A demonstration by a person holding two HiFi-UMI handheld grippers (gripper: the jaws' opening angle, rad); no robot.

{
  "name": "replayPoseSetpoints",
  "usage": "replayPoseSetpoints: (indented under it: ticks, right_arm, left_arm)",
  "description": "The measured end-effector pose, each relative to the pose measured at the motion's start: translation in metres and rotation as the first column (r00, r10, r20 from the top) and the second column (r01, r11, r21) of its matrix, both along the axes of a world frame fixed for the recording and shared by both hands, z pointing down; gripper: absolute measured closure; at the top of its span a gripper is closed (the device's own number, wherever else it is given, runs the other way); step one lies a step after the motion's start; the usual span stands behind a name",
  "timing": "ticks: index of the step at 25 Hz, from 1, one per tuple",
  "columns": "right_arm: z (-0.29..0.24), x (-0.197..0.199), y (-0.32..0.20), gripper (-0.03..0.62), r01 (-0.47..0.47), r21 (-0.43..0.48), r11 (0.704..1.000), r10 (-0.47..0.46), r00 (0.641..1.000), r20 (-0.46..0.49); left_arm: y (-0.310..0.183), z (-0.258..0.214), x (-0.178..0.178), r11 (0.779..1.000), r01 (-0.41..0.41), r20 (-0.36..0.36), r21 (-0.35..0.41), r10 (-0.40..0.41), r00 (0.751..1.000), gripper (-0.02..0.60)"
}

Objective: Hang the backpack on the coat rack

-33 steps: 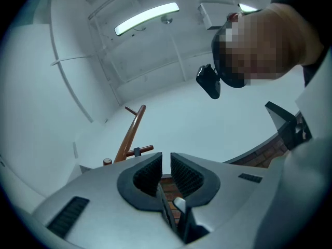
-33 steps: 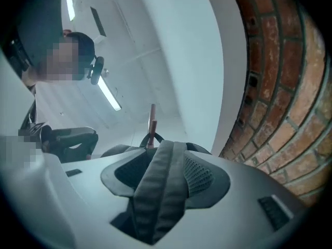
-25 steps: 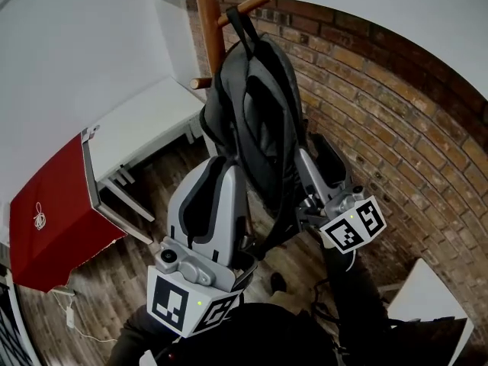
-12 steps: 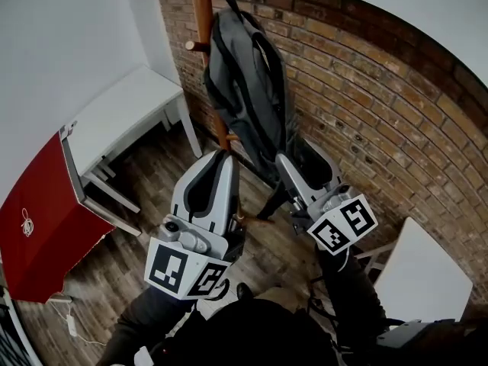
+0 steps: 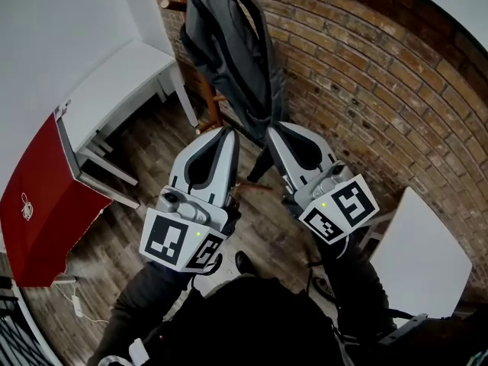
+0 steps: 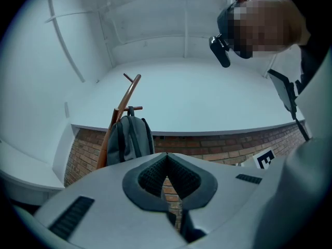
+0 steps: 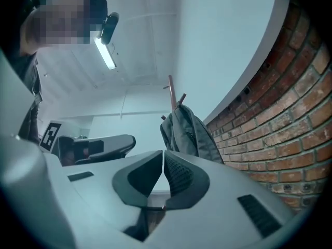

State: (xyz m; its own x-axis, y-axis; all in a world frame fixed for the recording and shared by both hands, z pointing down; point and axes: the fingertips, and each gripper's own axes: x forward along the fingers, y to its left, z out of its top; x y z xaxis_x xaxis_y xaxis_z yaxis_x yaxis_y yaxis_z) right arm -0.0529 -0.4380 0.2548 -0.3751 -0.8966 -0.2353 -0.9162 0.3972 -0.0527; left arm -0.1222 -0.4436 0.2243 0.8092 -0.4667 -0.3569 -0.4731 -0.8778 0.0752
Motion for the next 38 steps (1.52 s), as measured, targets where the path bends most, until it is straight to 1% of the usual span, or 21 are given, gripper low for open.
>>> replayPoseSetpoints:
  ticks: [3, 9, 16, 26, 38]
  right_arm:
    - [0.003, -0.002, 0.009, 0.583, 0.001, -0.001, 1.0, -0.001, 1.0, -0.015]
    - [0.001, 0.0, 0.024, 0.583, -0.008, 0.016, 1.0, 0.009, 0.999, -0.035]
    - [-0.002, 0.003, 0.035, 0.583, -0.027, 0.034, 0.999, 0.028, 0.998, -0.053]
    - [-0.006, -0.001, 0.046, 0.586, -0.033, 0.047, 0.998, 0.036, 0.997, -0.062]
    - [-0.009, -0.004, 0.044, 0.586, -0.032, 0.053, 0.998, 0.036, 0.997, -0.068]
  left_arm:
    - [0.007, 0.009, 0.008, 1.0, -0.004, 0.016, -0.022, 0.005, 1.0, 0.572]
    - [0.023, 0.016, 0.023, 0.999, -0.02, 0.035, -0.025, 0.021, 0.999, 0.572]
    - [0.029, 0.014, 0.033, 0.999, -0.023, 0.054, -0.031, 0.025, 0.998, 0.572]
    - [0.033, 0.011, 0.031, 0.999, -0.018, 0.06, -0.027, 0.02, 0.998, 0.572]
    - [0.033, 0.011, 0.031, 0.999, -0.024, 0.07, -0.029, 0.026, 0.997, 0.572]
